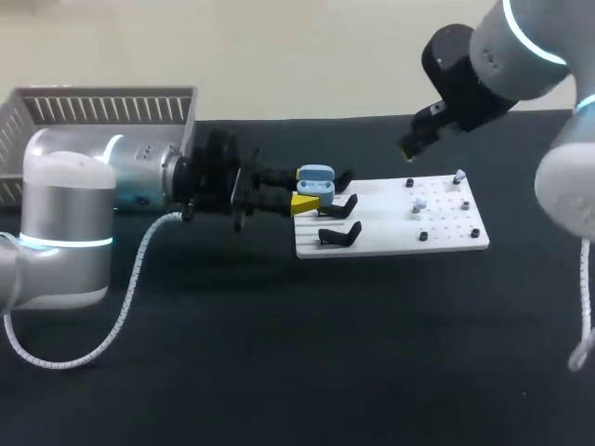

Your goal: Pick up each earbud case from the left stands, insert the matching earbuds, close the lid, and place the case in the box.

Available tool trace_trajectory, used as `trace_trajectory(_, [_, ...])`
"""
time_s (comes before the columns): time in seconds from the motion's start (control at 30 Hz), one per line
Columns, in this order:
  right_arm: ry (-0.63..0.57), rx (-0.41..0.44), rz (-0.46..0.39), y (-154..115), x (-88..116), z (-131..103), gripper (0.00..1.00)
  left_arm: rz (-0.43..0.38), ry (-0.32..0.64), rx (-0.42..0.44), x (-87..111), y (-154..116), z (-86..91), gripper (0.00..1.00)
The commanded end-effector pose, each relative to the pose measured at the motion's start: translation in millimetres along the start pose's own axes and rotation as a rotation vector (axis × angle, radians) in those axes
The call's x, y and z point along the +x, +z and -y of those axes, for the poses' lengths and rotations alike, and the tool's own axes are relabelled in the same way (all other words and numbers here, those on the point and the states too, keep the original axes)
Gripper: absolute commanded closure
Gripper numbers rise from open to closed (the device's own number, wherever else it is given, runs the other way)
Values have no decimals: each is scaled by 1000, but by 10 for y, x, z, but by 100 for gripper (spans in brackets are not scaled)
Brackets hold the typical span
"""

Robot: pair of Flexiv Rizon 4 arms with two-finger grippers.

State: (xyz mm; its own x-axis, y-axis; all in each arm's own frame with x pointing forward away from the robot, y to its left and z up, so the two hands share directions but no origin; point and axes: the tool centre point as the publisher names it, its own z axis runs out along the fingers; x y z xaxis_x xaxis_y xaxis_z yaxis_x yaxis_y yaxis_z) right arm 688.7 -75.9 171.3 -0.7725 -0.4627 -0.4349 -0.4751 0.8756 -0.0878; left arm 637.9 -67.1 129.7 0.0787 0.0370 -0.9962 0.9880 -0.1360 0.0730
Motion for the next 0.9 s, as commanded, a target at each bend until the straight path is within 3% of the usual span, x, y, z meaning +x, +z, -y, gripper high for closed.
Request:
trace_trajectory(0.03, [-9, 156, -83, 164, -75, 112, 0, 1, 4, -6, 7, 3, 16, 100])
trace_trajectory(0.2, [-61, 208, -109, 364, -71, 320, 0, 1, 4, -6, 7, 3, 16, 100])
trace_trajectory(0.57, [-18, 160, -202, 780, -53, 695, 0, 1, 4, -6, 7, 3, 16, 100])
trace_trajectory(0.77, [2, 113, -245, 972, 48, 745, 2, 1, 4, -6, 7, 3, 16, 100])
trace_trajectory(0.8, [2, 105, -253, 998, 66, 743, 4, 1, 4, -6, 7, 3, 16, 100])
trace_trajectory(0.87, [1, 93, -260, 1039, 100, 727, 35, 1, 4, -6, 7, 3, 16, 100])
trace_trajectory(0.9, [-2, 87, -264, 1059, 116, 719, 44, 1, 4, -6, 7, 3, 16, 100])
